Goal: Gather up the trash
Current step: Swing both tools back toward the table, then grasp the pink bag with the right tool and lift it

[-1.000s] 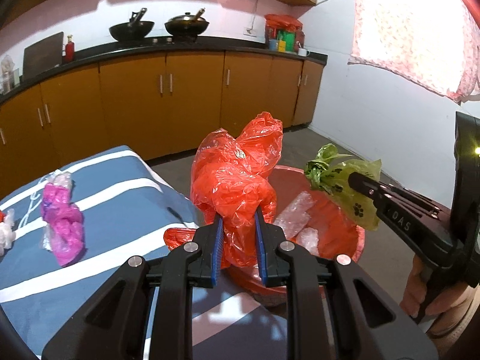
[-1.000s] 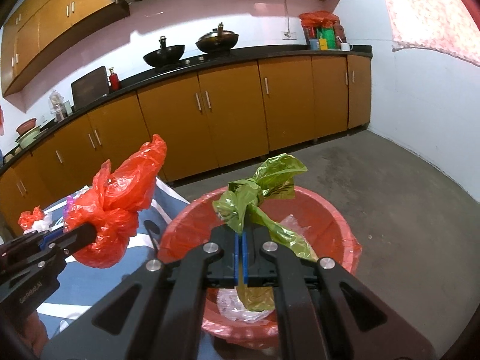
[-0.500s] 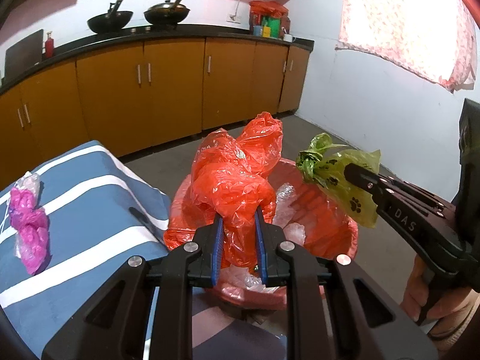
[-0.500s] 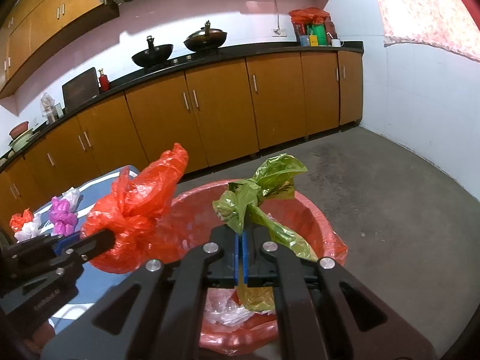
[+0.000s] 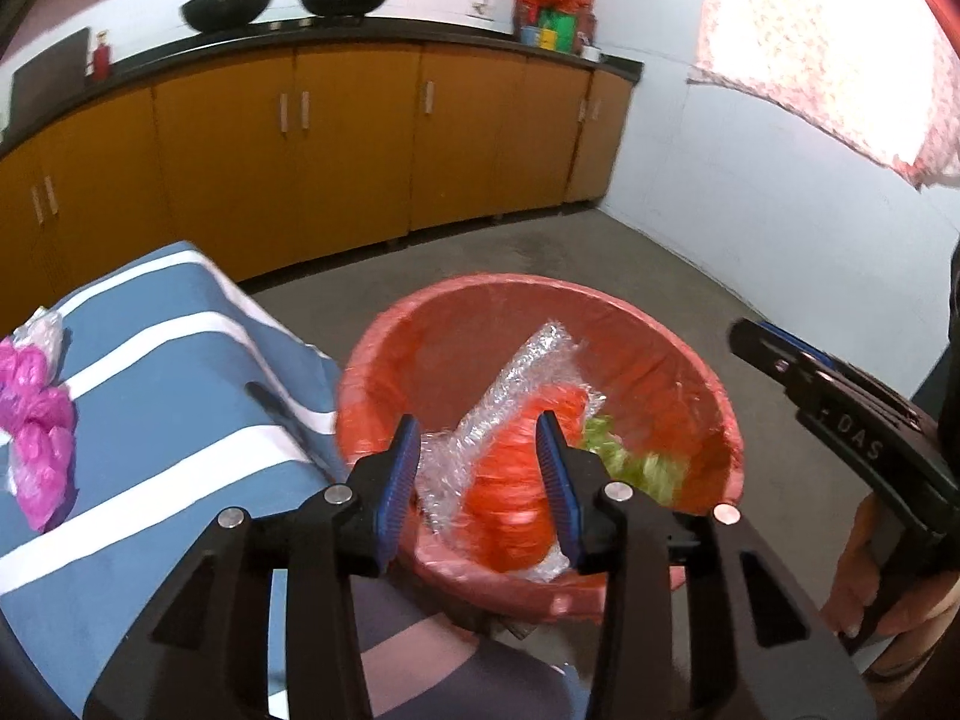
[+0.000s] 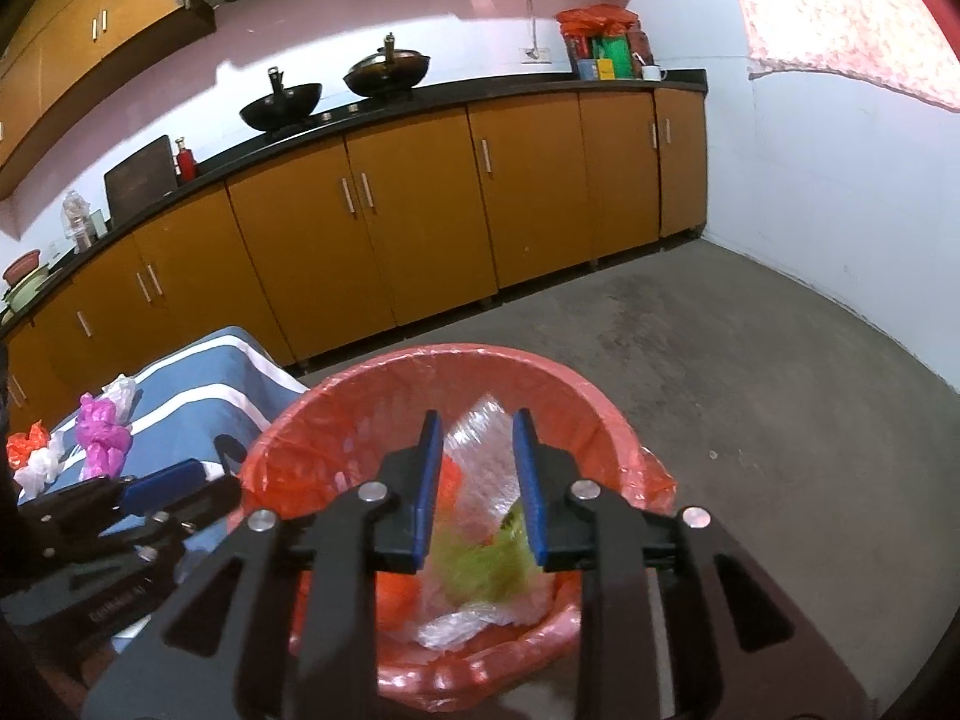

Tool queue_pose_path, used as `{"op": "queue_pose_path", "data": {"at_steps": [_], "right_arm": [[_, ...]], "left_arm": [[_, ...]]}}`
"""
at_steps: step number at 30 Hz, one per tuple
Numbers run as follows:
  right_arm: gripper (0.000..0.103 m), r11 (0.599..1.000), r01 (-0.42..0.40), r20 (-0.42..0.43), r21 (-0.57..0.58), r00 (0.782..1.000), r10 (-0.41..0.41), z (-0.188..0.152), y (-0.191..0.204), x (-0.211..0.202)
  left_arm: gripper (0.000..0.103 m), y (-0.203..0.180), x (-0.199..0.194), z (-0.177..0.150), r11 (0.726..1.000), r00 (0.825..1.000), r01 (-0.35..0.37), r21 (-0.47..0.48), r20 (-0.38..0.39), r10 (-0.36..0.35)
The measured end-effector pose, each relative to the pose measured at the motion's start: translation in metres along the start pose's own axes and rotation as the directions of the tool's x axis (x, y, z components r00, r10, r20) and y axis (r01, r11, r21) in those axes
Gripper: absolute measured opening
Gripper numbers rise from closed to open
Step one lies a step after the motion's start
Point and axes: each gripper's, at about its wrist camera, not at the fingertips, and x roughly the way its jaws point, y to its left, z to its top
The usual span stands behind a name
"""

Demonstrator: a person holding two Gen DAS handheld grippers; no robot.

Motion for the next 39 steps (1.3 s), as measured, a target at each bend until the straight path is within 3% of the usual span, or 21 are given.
{"op": "queue_pose_path", "data": {"at_steps": [6, 12, 17, 22, 24, 28, 33, 39], "right_arm": [[0.026, 1.0, -0.015, 0.004, -0.026, 1.0, 0.015, 0.005, 0.017, -0.003], [0.037, 0.993, -0.093, 0.001, -0.073, 0.996, 0.093, 0.01, 0.062, -0.006], [0.048, 0.963, -0.233, -0.049, -0.134, 0.972, 0.228, 0.008, 0.132, -0.003], [0.05, 0.916, -0.355, -0.129, -0.189, 0.933, 0.335, -0.006, 0.206, 0.005], [0.05, 0.895, -0.401, -0.17, -0.196, 0.913, 0.371, -0.012, 0.237, 0.011], [0.05, 0.859, -0.465, -0.234, -0.216, 0.878, 0.417, -0.026, 0.292, 0.024], [0.05, 0.828, -0.505, -0.274, -0.245, 0.855, 0.44, -0.037, 0.342, 0.04], [0.05, 0.836, -0.472, -0.291, -0.28, 0.872, 0.394, -0.048, 0.375, 0.069]], "left_arm": [[0.045, 0.031, -0.02, -0.006, 0.995, 0.998, -0.056, -0.082, 0.032, 0.059], [0.048, 0.075, -0.058, -0.017, 0.98, 0.984, -0.156, -0.123, 0.066, 0.165], [0.052, 0.138, -0.101, -0.039, 0.937, 0.945, -0.298, -0.184, 0.084, 0.317], [0.055, 0.212, -0.144, -0.073, 0.845, 0.866, -0.472, -0.25, 0.046, 0.497], [0.055, 0.241, -0.159, -0.085, 0.801, 0.836, -0.519, -0.299, 0.019, 0.549], [0.057, 0.279, -0.184, -0.101, 0.731, 0.792, -0.566, -0.38, -0.007, 0.61], [0.06, 0.307, -0.199, -0.112, 0.697, 0.767, -0.586, -0.413, -0.002, 0.642], [0.064, 0.324, -0.195, -0.112, 0.704, 0.767, -0.581, -0.408, 0.015, 0.641]]}}
